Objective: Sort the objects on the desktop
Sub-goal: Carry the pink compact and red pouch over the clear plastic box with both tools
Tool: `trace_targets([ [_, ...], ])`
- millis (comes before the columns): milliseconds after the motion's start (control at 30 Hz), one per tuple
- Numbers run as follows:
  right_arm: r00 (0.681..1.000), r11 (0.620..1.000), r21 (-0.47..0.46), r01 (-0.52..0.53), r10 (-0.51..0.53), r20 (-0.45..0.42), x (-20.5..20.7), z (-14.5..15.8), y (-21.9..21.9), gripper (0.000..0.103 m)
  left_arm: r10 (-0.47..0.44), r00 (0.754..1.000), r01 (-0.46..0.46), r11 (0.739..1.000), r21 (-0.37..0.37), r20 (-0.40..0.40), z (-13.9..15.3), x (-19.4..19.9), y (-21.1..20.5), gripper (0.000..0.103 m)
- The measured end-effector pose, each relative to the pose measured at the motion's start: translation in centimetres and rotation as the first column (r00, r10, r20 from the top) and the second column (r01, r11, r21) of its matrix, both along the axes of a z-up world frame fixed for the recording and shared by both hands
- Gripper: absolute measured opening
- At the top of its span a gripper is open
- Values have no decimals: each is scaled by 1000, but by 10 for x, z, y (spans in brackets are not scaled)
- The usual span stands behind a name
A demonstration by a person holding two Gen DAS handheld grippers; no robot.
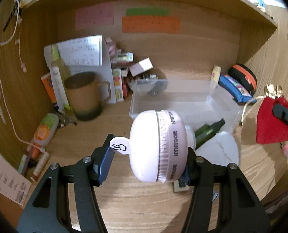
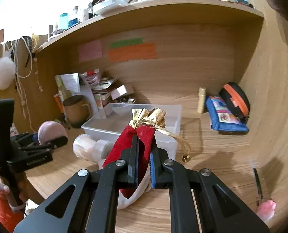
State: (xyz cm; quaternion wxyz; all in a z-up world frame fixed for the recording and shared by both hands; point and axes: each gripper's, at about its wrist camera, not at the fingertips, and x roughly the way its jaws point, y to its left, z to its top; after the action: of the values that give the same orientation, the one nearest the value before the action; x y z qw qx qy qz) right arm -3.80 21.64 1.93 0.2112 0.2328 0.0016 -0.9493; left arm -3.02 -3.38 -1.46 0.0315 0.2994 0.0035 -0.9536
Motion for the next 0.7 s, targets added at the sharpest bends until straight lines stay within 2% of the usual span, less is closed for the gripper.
trace_targets([
  [300, 999, 999, -16, 41, -41, -18, -12, 10, 12, 8, -52, 997, 51, 999, -12, -60, 32, -21, 6, 58],
  [700, 999, 998, -46, 39, -40, -9, -54, 19, 17, 8, -133, 991, 134, 991, 9, -21, 47, -76, 8, 58],
])
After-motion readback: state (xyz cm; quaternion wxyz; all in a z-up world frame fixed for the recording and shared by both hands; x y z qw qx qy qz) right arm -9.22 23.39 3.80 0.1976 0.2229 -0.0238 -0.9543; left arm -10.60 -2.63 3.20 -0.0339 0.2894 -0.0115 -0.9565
